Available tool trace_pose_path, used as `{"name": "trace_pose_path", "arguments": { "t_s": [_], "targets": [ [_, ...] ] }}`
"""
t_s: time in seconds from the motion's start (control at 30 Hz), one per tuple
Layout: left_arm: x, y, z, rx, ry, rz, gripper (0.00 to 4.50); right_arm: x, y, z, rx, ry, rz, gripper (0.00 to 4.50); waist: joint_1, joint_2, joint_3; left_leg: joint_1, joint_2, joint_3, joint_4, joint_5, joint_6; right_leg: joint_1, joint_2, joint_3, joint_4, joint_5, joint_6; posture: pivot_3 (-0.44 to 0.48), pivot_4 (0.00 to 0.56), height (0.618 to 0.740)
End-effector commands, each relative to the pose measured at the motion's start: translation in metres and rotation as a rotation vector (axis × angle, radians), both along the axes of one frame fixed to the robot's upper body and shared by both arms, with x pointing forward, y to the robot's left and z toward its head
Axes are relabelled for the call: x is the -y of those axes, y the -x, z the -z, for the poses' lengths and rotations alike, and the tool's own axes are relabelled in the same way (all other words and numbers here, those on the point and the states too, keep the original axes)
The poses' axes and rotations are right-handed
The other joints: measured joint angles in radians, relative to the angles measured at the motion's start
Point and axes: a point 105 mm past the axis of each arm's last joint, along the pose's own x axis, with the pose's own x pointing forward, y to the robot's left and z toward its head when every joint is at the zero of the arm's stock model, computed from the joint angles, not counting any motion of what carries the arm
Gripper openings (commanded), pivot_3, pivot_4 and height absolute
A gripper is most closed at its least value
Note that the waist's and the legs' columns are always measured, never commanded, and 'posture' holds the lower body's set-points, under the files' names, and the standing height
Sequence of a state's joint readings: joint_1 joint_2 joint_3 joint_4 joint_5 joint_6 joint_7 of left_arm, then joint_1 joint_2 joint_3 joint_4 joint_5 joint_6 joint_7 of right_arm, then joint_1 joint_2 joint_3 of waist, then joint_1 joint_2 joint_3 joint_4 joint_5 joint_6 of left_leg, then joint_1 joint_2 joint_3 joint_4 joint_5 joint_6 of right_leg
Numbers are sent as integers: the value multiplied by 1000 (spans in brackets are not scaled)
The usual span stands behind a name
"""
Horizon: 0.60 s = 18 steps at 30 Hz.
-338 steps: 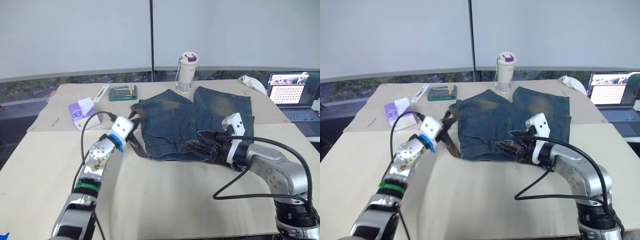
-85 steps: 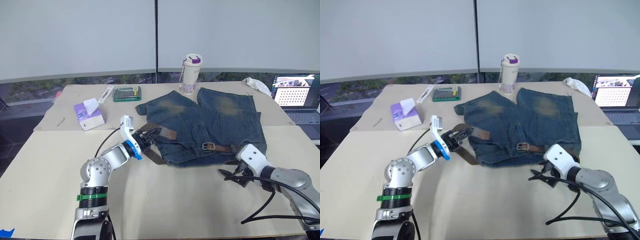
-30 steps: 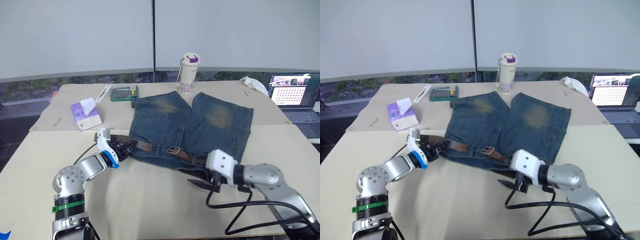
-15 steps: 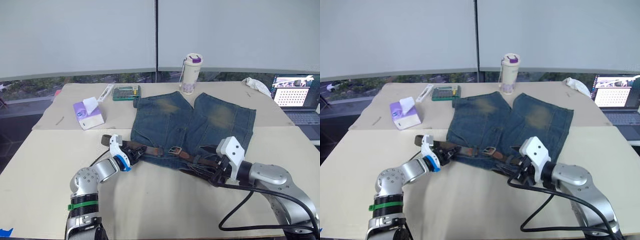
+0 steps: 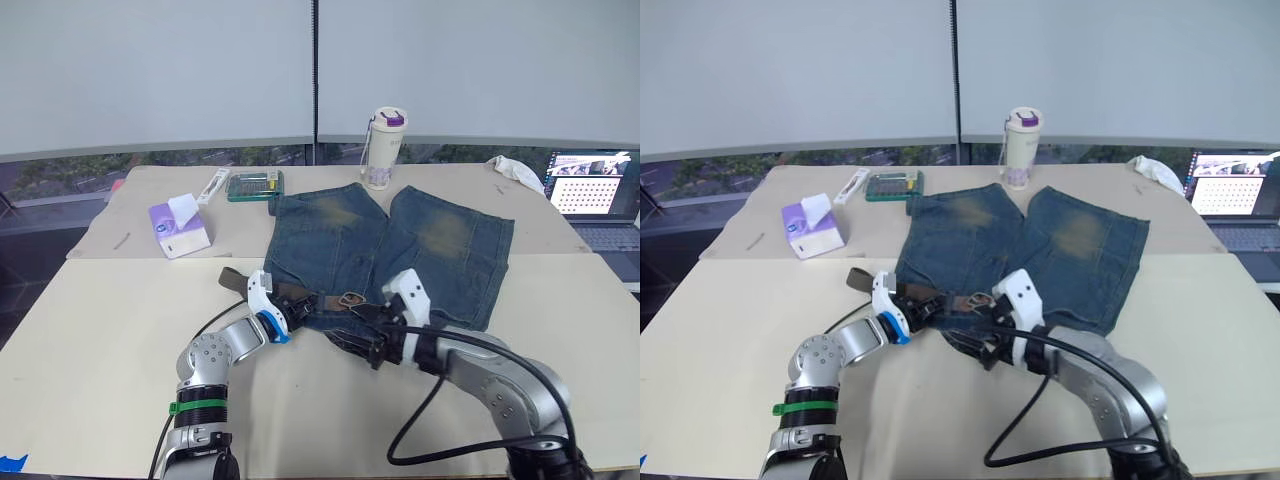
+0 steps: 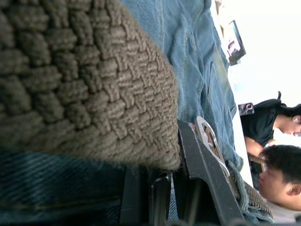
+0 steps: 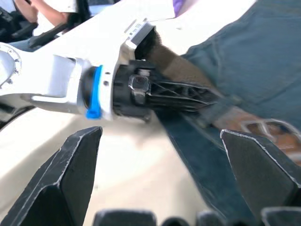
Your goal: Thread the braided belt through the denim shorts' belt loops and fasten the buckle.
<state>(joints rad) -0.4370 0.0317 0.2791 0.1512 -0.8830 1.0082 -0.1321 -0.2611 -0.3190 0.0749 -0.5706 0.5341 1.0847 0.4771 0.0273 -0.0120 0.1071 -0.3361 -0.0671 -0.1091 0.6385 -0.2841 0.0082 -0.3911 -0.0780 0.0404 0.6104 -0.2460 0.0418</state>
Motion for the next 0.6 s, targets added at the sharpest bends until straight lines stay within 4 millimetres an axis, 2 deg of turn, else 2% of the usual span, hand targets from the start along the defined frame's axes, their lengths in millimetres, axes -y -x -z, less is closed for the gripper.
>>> {"name": "trace_pose_path", "arguments": {
  "t_s": [0.03, 0.13, 0.33, 0.6],
  "targets": [
    [2, 0, -1, 13, -9, 13, 0, -3, -7, 18, -72, 44, 44, 4468, -1, 0, 0, 0, 0, 0, 0, 0, 0, 0, 0, 0, 0, 0, 0, 0, 150, 740],
    [-1, 0, -1, 17, -14, 6, 0, 5, -24, 31, -116, 65, 173, 4468, -4, 1, -1, 0, 0, 0, 0, 0, 0, -1, 0, 0, 1, 0, 0, 0, 150, 740],
    [-7, 0, 0, 16, -20, -9, 0, 12, -41, 24, -111, 9, 297, 4468, -10, 2, -1, 0, 0, 0, 0, 0, 0, -1, 1, 0, 1, 0, 0, 0, 150, 740],
    [-9, -1, 1, 19, -28, -12, 0, 5, -43, 17, -123, -81, 308, 4468, -16, 2, -1, 0, 0, 0, -1, 0, 0, -1, 1, 0, 1, 0, 0, 0, 150, 740]
  ]
}}
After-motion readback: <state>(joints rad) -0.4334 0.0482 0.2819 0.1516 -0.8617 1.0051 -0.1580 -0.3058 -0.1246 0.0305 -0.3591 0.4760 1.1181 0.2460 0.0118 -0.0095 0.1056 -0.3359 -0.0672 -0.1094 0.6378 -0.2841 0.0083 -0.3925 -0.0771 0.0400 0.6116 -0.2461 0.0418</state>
